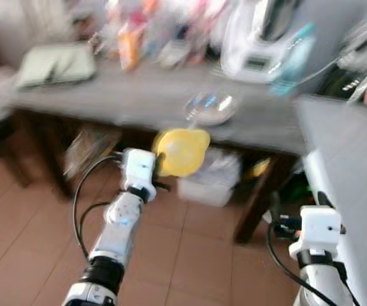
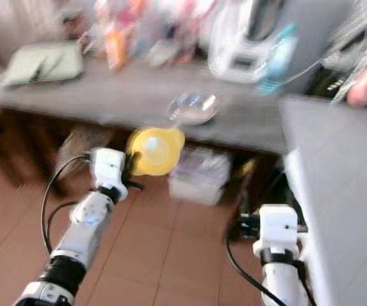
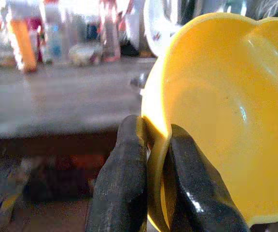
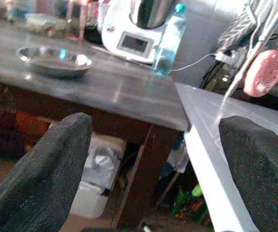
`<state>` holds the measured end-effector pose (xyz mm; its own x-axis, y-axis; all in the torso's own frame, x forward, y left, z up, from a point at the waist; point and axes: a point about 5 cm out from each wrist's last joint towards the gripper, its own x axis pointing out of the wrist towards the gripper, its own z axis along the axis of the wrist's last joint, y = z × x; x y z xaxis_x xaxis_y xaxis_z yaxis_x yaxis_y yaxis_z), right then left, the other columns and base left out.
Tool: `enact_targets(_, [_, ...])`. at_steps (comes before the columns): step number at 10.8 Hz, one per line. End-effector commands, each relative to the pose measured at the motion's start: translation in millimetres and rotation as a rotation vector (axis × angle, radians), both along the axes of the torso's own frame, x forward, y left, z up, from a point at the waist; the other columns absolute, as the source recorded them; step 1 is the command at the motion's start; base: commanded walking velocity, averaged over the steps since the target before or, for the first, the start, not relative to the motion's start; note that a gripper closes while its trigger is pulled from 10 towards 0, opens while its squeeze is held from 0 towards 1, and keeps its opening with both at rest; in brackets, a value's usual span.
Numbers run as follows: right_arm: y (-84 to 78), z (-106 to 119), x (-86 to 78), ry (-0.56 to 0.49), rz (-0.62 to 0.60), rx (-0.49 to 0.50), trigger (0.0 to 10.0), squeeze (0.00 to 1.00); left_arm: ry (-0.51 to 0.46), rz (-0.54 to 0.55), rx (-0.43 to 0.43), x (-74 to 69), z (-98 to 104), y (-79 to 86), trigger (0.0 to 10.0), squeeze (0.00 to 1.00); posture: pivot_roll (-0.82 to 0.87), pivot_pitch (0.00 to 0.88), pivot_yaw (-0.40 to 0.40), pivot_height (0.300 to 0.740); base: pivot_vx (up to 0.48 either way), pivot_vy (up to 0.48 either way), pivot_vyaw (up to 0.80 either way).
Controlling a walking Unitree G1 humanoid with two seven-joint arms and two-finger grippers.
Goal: Setting the table
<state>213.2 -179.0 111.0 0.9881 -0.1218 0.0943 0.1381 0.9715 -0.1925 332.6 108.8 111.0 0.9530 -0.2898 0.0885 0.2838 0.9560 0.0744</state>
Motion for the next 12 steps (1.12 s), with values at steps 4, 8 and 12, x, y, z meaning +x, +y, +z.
enact_targets(4, [6.3, 2.0, -0.8, -0.008, 0.025, -0.01, 10.0, 0.0, -0.021, 0.033, -0.003, 4.9, 9.0, 9.6, 10.0, 0.0, 0.05, 0.041, -0.032, 0.74, 0.35, 0.0, -0.14])
enact_targets(8, [10.3, 1.0, -1.4, -0.004, 0.039, -0.017, 10.0, 0.0, -0.028, 0.041, -0.007, 5.4, 11.8, 10.1, 10.0, 0.0, 0.06, 0.044, -0.032, 0.74, 0.332, 0.0, 0.53])
enact_targets(12, [9.5, 0.5, -1.8, -0.004, 0.031, -0.007, 10.0, 0.0, -0.022, 0.071, -0.012, 6.6, 13.7, 15.9, 10.0, 0.0, 0.06, 0.048, -0.03, 0.74, 0.0, 0.063, 0.0])
